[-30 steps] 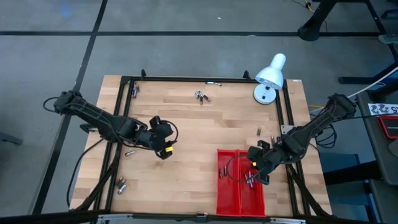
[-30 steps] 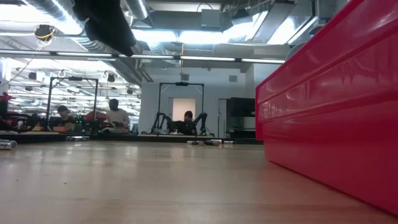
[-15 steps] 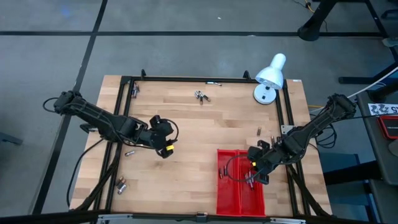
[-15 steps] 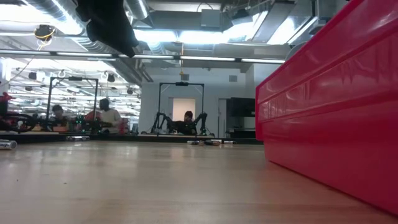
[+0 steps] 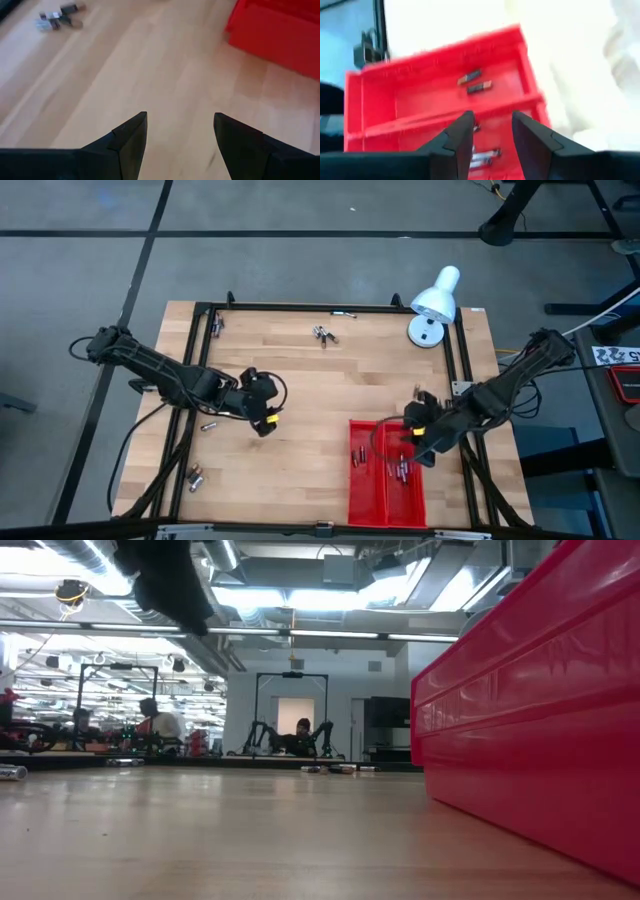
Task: Sort batteries
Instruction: Put the silver battery into the right red bin
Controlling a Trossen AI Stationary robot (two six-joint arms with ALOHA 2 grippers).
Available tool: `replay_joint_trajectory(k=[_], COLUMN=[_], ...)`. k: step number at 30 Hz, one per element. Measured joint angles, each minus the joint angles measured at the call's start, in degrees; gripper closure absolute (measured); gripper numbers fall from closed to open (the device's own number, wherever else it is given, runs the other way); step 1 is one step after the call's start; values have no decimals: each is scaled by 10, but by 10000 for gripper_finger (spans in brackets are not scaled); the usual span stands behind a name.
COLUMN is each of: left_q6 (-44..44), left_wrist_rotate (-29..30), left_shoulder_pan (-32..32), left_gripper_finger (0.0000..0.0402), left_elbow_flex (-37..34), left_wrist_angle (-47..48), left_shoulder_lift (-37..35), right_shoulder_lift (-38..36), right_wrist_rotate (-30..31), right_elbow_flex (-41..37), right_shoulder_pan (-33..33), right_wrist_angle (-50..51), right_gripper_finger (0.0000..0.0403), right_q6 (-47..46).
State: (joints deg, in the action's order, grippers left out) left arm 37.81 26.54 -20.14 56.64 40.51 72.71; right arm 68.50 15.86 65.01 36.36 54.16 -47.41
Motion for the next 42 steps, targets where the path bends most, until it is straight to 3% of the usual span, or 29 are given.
replay_joint_trajectory(k=[4,9,12,20,27,42], left_q6=[70,163,181,108,20,-104], left_wrist_rotate=[-36,-126,-166,-271,-277,-279], left_shoulder_pan=[0,0,9,56,80,82], left_gripper_finger=[183,183,183,199,218,220], left_elbow_flex=[0,0,-19,-109,-118,-116], left_wrist_angle=[85,251,296,283,272,235], left_shoulder_lift=[0,0,0,41,104,248], right_shoulder_lift=[-2,-2,-2,-2,-2,-2], right_wrist_rotate=[40,61,79,120,120,100], right_elbow_flex=[14,17,17,17,17,17], right_shoulder_pan=[0,0,0,0,0,0], right_wrist_angle=[-1,-2,-2,-7,-8,-35], right_gripper_finger=[269,269,269,269,269,269], right_q6=[19,40,52,74,71,66])
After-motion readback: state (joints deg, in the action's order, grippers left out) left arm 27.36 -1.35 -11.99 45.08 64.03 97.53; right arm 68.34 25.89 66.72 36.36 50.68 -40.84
